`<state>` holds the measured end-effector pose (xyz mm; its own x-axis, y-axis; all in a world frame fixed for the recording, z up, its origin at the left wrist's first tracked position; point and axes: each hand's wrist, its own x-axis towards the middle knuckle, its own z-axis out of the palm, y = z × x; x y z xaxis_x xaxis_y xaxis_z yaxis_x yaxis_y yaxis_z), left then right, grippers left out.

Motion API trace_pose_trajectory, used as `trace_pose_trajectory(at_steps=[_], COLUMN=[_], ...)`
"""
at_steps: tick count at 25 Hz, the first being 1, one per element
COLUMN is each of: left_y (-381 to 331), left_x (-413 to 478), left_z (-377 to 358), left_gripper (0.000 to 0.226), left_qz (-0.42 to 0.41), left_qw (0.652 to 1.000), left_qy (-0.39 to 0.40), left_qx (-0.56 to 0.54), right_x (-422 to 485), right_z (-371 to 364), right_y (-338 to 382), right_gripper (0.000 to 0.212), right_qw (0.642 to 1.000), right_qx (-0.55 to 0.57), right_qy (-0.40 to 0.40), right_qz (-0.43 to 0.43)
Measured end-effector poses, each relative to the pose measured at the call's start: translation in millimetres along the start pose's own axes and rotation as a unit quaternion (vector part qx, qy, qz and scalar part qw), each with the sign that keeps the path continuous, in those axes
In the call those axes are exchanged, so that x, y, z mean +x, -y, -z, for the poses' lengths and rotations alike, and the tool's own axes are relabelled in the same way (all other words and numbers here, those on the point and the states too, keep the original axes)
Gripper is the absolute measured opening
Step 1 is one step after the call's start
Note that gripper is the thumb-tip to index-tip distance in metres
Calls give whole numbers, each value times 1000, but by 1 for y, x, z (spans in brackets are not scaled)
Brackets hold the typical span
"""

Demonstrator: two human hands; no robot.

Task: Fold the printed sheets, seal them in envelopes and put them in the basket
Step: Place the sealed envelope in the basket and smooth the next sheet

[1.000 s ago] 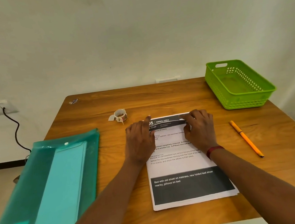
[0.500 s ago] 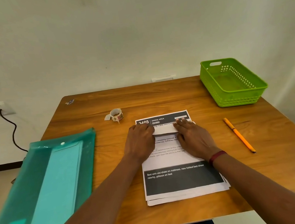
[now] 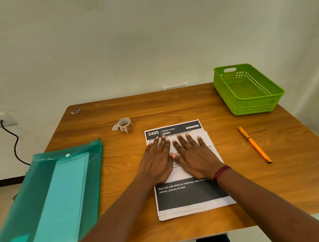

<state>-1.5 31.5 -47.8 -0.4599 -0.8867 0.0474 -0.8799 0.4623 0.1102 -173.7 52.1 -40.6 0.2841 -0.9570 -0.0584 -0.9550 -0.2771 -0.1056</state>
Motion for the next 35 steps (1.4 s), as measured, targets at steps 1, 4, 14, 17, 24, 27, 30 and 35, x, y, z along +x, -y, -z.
trace_pose_trajectory(at_steps=[1, 4, 14, 17, 24, 27, 30, 35], left_y=[1, 3, 3, 4, 18, 23, 26, 23], left_x=[0, 0, -1, -2, 3, 9, 18, 16], left_z=[-1, -2, -3, -2, 7, 15, 25, 34], left_gripper=[59, 59, 60, 60, 68, 78, 85, 69], left_qz=[-5, 1, 56, 65, 72, 64, 52, 62], left_qw=[1000, 1000, 998, 997, 989, 992, 996, 992], left_qy=[2, 16, -3, -28, -54, -48, -40, -71], left_qx=[5, 6, -9, -28, -114, -101, -66, -88], right_x=[1, 5, 1, 0, 3, 11, 20, 16], right_z=[-1, -3, -2, -3, 12, 23, 32, 33], right_y=[5, 10, -27, -24, -39, -50, -52, -50], right_gripper=[64, 62, 72, 72, 73, 79, 85, 72], right_qw=[1000, 1000, 994, 993, 993, 995, 996, 990], right_qx=[4, 11, 16, 14, 17, 26, 27, 42], right_qy=[0, 5, -13, -22, -64, -43, -19, -116], right_qz=[5, 9, -108, -111, -94, -85, -83, -63])
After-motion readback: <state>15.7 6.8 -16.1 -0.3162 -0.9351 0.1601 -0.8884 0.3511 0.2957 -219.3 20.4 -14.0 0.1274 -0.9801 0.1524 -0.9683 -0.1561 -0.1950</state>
